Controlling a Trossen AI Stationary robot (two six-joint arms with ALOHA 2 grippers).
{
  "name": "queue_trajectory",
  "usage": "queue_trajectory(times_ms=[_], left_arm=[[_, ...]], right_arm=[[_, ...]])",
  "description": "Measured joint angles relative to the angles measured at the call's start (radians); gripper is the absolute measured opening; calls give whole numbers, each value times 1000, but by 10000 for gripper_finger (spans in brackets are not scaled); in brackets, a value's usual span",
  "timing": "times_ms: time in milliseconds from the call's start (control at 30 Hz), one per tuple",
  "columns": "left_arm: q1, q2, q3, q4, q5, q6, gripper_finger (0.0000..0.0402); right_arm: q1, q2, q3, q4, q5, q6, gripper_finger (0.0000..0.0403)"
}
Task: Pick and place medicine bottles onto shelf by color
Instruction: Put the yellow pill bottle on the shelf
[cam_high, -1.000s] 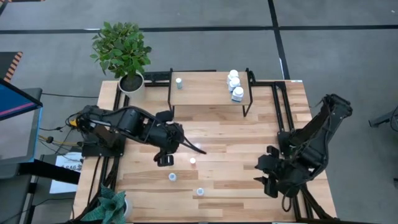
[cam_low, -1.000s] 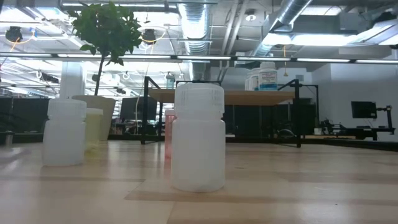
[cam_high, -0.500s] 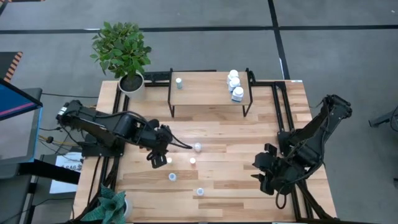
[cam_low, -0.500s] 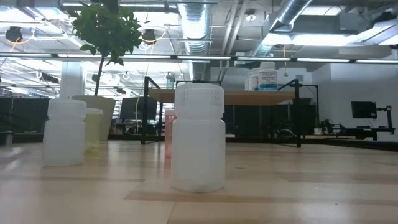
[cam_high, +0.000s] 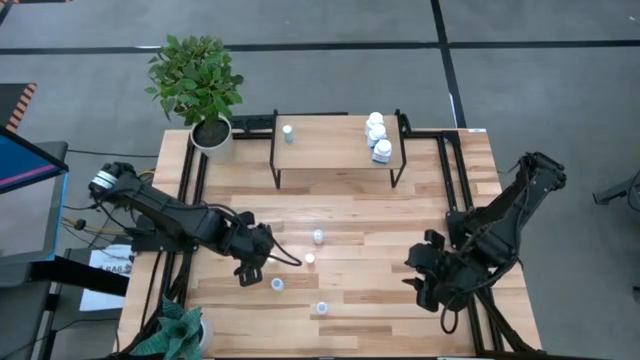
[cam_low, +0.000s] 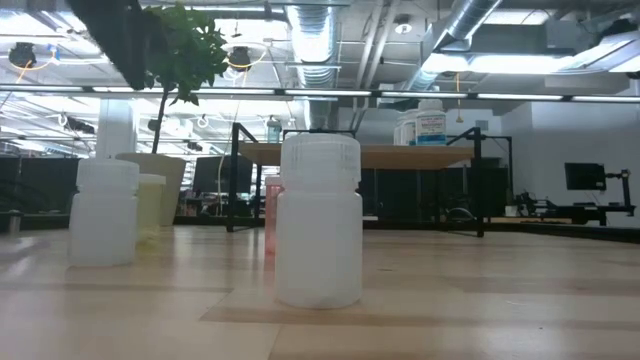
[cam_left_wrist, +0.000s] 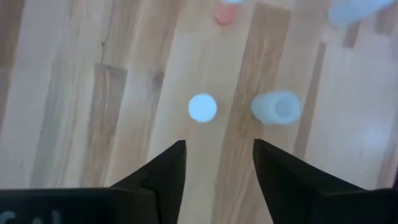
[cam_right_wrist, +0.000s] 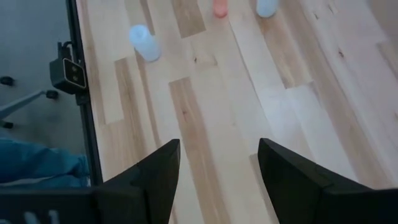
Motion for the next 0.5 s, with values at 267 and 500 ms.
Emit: queue_trajectory(times_ms=[267, 500], left_arm=[[-7, 30, 0, 29, -13, 62, 239], [-14, 136, 1, 43, -46, 132, 262]], right_arm=[[1, 0, 0, 2, 0, 20, 240], [1, 0, -3, 1, -1, 21, 240]])
